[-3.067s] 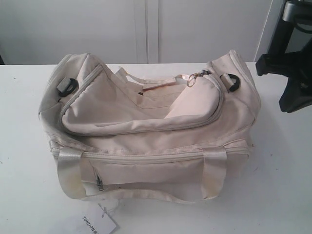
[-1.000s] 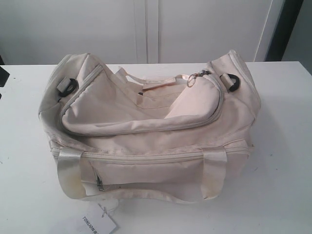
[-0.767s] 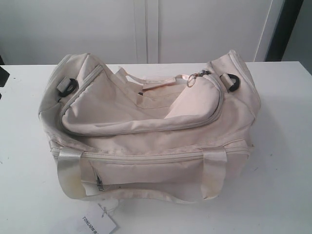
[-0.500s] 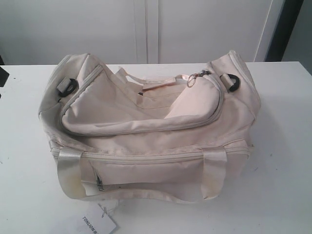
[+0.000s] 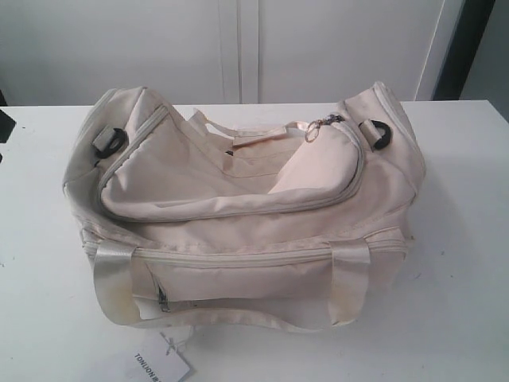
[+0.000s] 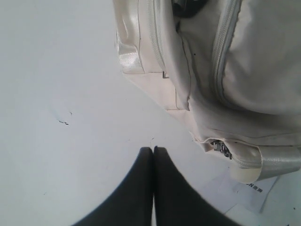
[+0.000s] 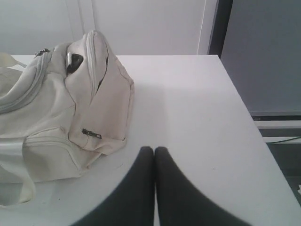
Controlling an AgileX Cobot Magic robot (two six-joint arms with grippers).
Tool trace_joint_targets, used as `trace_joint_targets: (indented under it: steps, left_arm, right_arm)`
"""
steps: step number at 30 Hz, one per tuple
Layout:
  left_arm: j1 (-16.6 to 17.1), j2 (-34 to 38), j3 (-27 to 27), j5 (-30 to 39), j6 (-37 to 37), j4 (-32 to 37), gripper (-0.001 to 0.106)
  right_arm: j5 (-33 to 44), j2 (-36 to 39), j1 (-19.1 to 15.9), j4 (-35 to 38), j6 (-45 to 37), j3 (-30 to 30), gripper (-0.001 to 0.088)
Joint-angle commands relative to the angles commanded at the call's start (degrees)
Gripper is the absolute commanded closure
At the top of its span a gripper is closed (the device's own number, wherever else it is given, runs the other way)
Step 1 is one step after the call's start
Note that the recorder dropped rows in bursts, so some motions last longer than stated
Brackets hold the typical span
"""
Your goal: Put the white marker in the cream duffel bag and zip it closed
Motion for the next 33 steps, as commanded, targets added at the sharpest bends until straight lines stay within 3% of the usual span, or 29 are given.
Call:
trace_joint_targets:
  steps: [6,10,15,33]
  left_arm:
    - [0.0,0.0,0.0,0.0,0.0,0.0,0.105]
    - [0.0,0.0,0.0,0.0,0.0,0.0,0.105]
    - [0.0,0.0,0.0,-0.1,0.0,0.0,0.105]
    - [0.0,0.0,0.0,0.0,0.0,0.0,0.105]
  right_arm:
    - [-10.6,0.0,0.0,0.0,0.0,2.3,0.0868]
    - [-20.9,0.0,0.0,-0.3,0.0,7.0,0.0868]
    - [-27.0,0.0,0.0,-0.3,0.0,11.8,0.0868]
    - [-28.0,0.0,0.0,-3.0,0.7,25.2,0.0868]
